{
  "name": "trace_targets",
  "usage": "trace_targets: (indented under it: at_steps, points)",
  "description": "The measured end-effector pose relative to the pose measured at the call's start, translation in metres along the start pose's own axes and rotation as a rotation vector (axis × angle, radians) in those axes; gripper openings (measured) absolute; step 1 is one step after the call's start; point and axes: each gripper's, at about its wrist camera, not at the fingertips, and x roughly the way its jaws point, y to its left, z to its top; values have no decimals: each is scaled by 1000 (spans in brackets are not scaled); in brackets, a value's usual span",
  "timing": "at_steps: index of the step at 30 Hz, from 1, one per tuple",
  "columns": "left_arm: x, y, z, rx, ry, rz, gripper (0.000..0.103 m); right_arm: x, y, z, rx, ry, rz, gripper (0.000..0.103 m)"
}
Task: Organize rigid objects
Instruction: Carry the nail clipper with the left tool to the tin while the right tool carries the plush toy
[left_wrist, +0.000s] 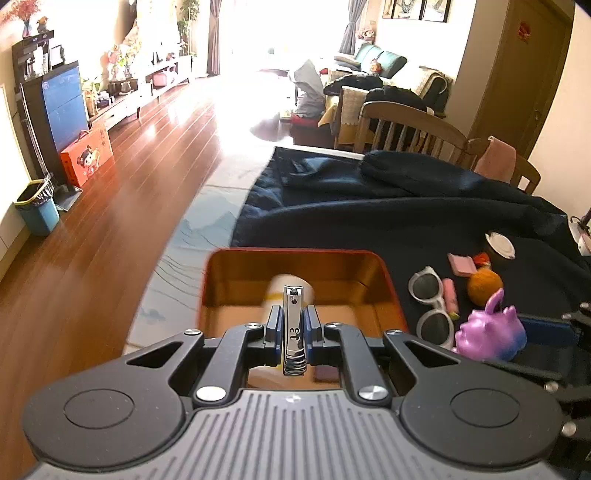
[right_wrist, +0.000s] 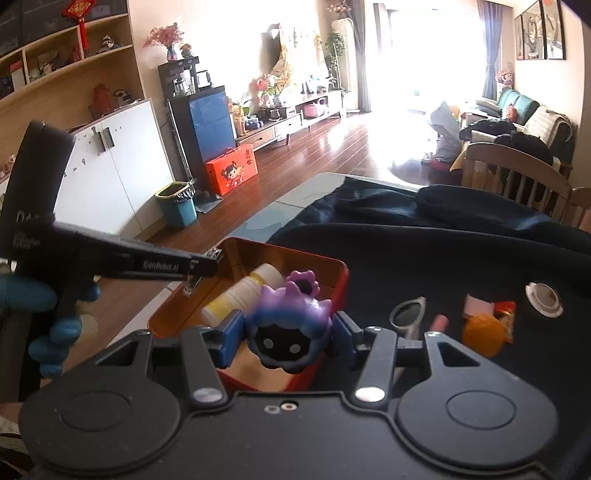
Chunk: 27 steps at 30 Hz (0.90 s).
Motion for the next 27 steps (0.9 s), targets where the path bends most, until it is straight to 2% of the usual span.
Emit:
trace_targets:
  at_steps: [8,17,27]
  points:
    - [35,27,21,9,42,-14,11,50,18,9,-50,45,-47,52]
    - [76,30,25,94,96,-1,11,99,32,11,-151,111,-103,52]
    - [105,22,23,155,143,-8,11,130,43,4,-251,185,-139,51]
